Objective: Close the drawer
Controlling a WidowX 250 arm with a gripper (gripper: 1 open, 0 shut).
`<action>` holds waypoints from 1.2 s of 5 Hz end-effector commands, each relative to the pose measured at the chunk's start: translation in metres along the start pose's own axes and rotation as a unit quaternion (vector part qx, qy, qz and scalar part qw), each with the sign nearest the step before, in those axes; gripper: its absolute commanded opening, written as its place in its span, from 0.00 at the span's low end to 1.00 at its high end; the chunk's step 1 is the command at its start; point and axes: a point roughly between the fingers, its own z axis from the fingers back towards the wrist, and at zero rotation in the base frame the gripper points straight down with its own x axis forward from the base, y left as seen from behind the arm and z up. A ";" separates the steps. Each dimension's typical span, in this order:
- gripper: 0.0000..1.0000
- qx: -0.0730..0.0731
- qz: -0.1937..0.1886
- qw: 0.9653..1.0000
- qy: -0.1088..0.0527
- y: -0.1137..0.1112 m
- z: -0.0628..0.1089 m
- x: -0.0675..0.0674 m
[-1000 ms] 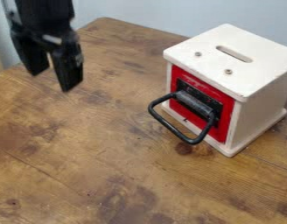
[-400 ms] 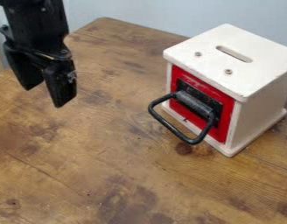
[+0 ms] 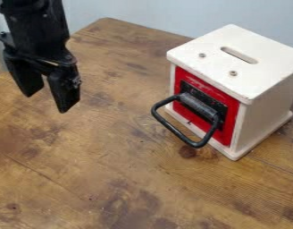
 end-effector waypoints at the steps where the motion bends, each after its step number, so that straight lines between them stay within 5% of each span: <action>1: 1.00 0.004 0.011 1.000 -0.014 -0.005 0.004 0.004; 2: 1.00 0.003 0.008 1.000 -0.007 -0.025 0.000 0.006; 3: 1.00 0.003 0.013 1.000 -0.008 -0.047 0.014 0.006; 4: 1.00 0.007 0.049 0.998 -0.031 -0.030 0.030 -0.002; 5: 1.00 0.013 0.092 0.996 -0.015 -0.009 0.042 -0.010; 6: 1.00 0.011 0.102 0.994 -0.032 -0.006 0.049 -0.002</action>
